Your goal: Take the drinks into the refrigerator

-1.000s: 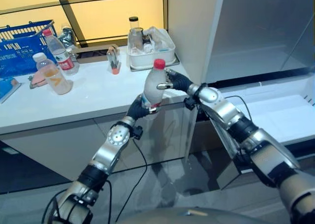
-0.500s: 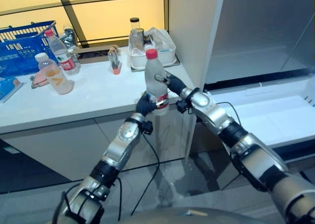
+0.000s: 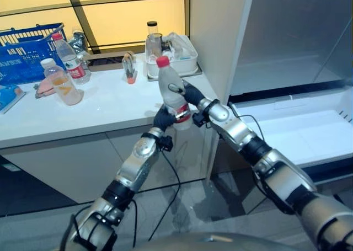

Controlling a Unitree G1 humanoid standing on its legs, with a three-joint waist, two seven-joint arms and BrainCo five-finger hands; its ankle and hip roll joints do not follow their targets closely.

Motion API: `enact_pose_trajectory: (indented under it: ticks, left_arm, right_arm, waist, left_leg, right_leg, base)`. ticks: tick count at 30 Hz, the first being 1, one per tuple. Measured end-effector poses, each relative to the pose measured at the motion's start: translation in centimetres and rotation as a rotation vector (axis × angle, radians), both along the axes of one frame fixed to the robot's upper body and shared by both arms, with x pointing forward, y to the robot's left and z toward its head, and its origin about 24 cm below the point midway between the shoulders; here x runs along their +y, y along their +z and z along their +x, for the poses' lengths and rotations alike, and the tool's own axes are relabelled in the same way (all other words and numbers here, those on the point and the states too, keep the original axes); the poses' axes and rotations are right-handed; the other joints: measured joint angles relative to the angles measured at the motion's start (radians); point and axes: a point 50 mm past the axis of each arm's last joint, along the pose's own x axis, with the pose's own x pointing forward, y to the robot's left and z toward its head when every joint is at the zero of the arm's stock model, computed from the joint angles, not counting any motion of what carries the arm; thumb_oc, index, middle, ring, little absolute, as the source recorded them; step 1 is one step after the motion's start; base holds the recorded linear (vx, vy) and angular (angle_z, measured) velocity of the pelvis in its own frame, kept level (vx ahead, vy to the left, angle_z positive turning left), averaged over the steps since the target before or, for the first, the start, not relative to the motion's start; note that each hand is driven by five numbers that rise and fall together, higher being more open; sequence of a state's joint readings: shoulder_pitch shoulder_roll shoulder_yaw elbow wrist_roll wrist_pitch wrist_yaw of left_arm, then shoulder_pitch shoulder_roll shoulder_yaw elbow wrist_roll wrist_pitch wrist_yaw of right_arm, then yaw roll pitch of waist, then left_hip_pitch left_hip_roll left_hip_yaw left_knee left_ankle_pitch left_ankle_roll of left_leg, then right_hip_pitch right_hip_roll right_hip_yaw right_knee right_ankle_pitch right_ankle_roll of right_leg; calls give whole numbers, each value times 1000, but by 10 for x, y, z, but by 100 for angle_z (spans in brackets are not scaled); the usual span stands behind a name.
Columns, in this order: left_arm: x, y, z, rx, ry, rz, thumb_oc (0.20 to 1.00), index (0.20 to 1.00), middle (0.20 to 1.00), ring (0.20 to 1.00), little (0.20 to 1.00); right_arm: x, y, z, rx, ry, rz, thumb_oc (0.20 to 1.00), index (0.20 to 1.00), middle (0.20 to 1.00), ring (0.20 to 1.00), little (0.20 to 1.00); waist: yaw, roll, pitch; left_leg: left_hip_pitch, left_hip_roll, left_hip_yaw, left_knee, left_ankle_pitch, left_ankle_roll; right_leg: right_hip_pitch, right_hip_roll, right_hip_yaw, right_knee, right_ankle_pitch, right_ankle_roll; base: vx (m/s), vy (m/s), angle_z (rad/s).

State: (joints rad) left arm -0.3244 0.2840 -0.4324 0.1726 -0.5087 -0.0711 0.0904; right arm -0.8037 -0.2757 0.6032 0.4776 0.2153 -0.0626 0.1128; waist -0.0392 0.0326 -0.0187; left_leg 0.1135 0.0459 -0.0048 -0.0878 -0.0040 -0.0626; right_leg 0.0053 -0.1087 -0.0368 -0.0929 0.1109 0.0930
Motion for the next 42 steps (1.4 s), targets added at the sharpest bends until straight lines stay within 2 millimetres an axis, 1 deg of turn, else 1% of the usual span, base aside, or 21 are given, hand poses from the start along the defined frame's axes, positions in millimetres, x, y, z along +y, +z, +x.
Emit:
enact_pose_trajectory:
  ticks: [2,3,4,11,18,22,26,28,29,30,32,33,34,36,37,41,42]
  left_arm:
    - [0,-1,0,13,-1,-17,200,200,200,200,200]
    - [0,-2,0,20,2,-20,200,200,200,200,200]
    - [1,-3,0,24,3,-17,200,200,200,200,200]
    - [1,-13,0,74,4,9,200,200,200,200,200]
    - [0,-16,0,91,-1,18,200,200,200,200,200]
    - [0,-21,0,114,6,19,200,200,200,200,200]
    - [1,-23,0,122,8,21,200,200,200,200,200]
    - [1,-23,0,123,8,19,200,200,200,200,200]
    - [-1,-23,0,123,7,16,200,200,200,200,200]
    - [0,-23,0,125,9,13,200,200,200,200,200]
    - [-2,-23,0,127,7,7,200,200,200,200,200]
    - [-5,-23,0,126,3,0,200,200,200,200,200]
    - [-8,-24,-2,131,0,-10,200,200,200,200,200]
    - [-8,-26,-3,159,20,-48,200,200,200,200,200]
    - [-8,-26,-2,170,29,-66,200,200,200,200,200]
    - [-8,-28,-3,175,39,-56,200,200,200,200,200]
    - [-8,-28,-3,176,42,-51,200,200,200,200,200]
  right_arm:
    - [0,3,2,-59,-10,-83,1000,1000,1000,1000,1000]
    - [0,5,3,-111,-17,-164,1000,1000,1000,1000,1000]
    - [-1,6,4,-141,-21,-206,1000,1000,1000,1000,1000]
    - [-6,2,6,-230,-42,-393,1000,1000,1000,1000,1000]
    - [-10,3,6,-298,-46,-504,1000,1000,1000,1000,1000]
    - [-10,2,6,-341,-54,-580,1000,1000,1000,1000,1000]
    - [-9,0,6,-327,-59,-584,1000,1000,1000,1000,1000]
    - [-8,-3,6,-289,-61,-536,1000,1000,1000,1000,1000]
    - [-8,-9,5,-230,-68,-467,1000,1000,1000,1000,1000]
    - [-7,-12,4,-208,-68,-443,1000,1000,1000,1000,1000]
    - [-10,-18,3,-128,-81,-337,1000,1000,1000,1000,1000]
    - [-10,-21,0,-79,-74,-270,1000,1000,1000,1000,1000]
    - [-4,-27,-3,-5,-64,-181,1000,1000,1000,1000,1000]
    - [4,-38,-1,105,-100,-54,1000,1000,1000,1000,1000]
    - [9,-40,-3,164,-101,33,1000,1000,1000,1000,1000]
    - [12,-46,-4,281,-107,184,1000,1000,1000,1000,1000]
    - [12,-47,-4,290,-108,194,1000,1000,1000,1000,1000]
  waist:
    - [0,0,0]
    - [-1,0,-1]
    - [-1,0,-2]
    - [-1,0,-10]
    - [-2,1,-12]
    - [-2,2,-13]
    - [-1,2,-13]
    - [-2,2,-13]
    - [-1,1,-15]
    - [-1,2,-15]
    - [-8,0,-18]
    - [-4,-1,-19]
    - [6,3,-21]
    - [-4,6,-25]
    - [-1,6,-25]
    - [1,4,-26]
    - [2,3,-27]
  left_leg:
    - [0,0,0,0,0,0]
    - [-1,-1,0,0,0,0]
    - [-1,0,0,0,0,0]
    - [-2,0,0,0,0,0]
    - [-2,0,0,0,0,0]
    - [-2,0,0,0,0,0]
    - [-2,0,0,0,0,0]
    - [-2,0,0,0,0,0]
    - [-2,0,0,0,0,0]
    - [-3,0,0,0,0,0]
    - [-3,0,1,0,0,0]
    - [-3,0,-1,0,0,0]
    - [-4,0,-2,0,1,0]
    - [0,1,1,0,1,0]
    - [-4,1,1,0,2,-2]
    - [-4,1,1,0,4,-2]
    - [-4,1,1,0,4,-2]
  right_leg:
    - [-1,0,1,1,0,0]
    - [-2,0,1,0,0,0]
    - [-2,0,1,0,0,0]
    - [-2,0,1,0,0,0]
    - [-3,0,1,0,0,0]
    - [-3,0,2,-1,0,0]
    - [-3,0,2,-2,0,0]
    - [-3,0,2,-3,0,0]
    - [-3,0,2,-3,0,0]
    - [-3,-1,2,-3,0,0]
    - [-4,0,3,-2,0,0]
    - [-2,0,1,-4,0,0]
    - [-3,-7,-2,-4,0,0]
    - [-3,-1,3,-4,0,0]
    - [-6,1,3,-4,2,-2]
    - [-5,0,2,-4,3,-3]
    - [-5,0,2,-4,3,-3]
  base:
    - [-17,0,0]
    - [0,0,0]
    - [0,0,0]
    - [0,0,0]
    - [0,0,0]
    - [0,0,0]
    - [0,0,0]
    - [0,0,0]
    - [0,0,0]
    - [38,-7,-1]
    - [43,-1,1]
    - [0,0,0]
    - [0,0,0]
    - [-21,2,-4]
    - [0,0,0]
    - [0,0,0]
    - [0,0,0]
